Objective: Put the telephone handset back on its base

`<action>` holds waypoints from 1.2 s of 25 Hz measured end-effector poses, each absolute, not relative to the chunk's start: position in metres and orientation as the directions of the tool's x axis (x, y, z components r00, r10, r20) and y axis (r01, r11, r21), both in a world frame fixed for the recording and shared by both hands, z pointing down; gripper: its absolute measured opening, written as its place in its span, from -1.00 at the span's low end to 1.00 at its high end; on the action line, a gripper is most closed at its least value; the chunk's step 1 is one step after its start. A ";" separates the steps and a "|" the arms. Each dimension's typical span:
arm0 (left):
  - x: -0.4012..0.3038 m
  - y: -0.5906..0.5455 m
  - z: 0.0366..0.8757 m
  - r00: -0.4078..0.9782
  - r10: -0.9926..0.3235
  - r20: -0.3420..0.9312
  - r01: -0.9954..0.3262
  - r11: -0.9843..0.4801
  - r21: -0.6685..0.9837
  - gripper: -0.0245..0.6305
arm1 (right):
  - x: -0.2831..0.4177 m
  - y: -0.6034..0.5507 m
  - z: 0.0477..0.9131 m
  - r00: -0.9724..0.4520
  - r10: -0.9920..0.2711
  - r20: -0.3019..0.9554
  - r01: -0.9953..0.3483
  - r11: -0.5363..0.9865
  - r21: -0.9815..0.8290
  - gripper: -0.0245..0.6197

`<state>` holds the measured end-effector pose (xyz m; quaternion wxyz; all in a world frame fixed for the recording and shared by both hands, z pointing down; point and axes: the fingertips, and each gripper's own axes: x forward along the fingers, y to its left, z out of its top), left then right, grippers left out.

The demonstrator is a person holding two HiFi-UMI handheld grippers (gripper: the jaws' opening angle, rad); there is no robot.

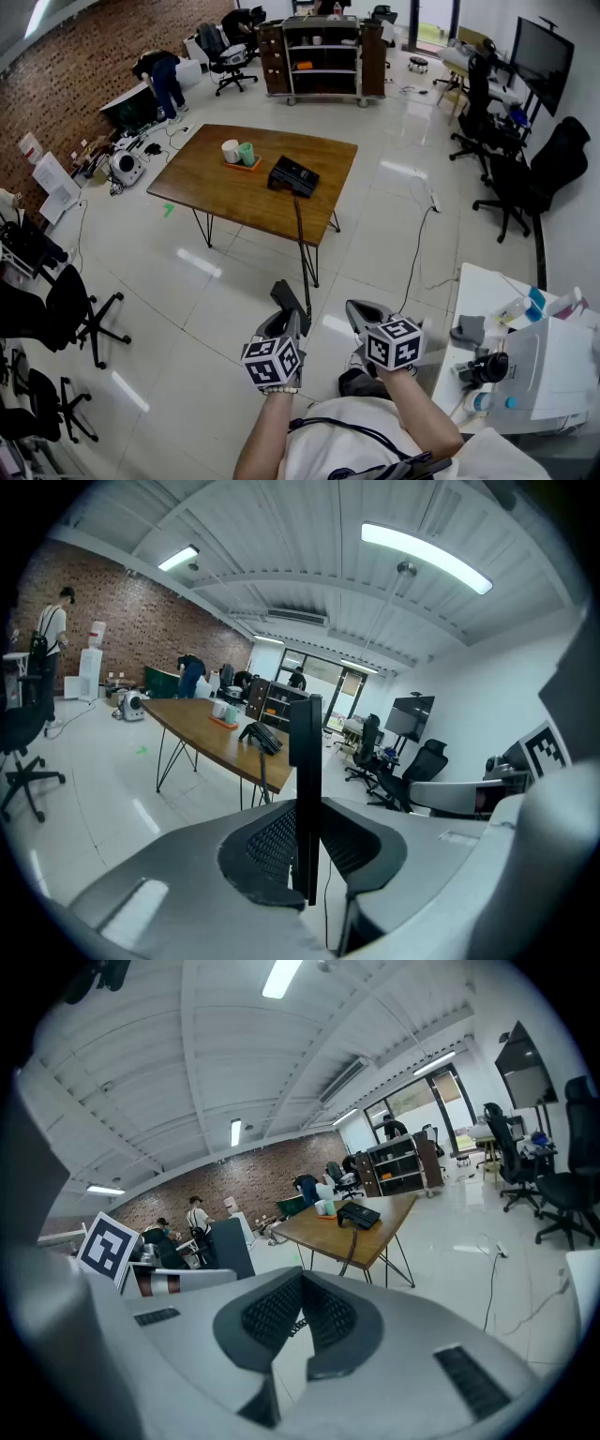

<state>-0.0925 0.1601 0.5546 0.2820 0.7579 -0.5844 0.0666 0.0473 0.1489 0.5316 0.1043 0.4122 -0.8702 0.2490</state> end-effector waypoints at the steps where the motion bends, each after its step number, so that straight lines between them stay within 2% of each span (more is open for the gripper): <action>1: -0.091 0.155 0.555 0.309 -0.847 0.432 -0.923 -0.158 0.351 -0.71 | 0.049 0.144 0.531 -0.639 -0.666 0.385 -0.769 0.536 -0.349 -0.89; 12: -0.080 0.086 0.554 0.300 -0.845 0.443 -0.926 -0.148 0.346 -0.71 | 0.075 0.076 0.532 -0.638 -0.678 0.363 -0.766 0.517 -0.382 -0.89; 30: -0.064 -0.009 0.567 0.227 -0.846 0.482 -0.929 -0.040 0.367 -0.71 | 0.132 -0.010 0.552 -0.660 -0.646 0.383 -0.746 0.504 -0.435 -0.89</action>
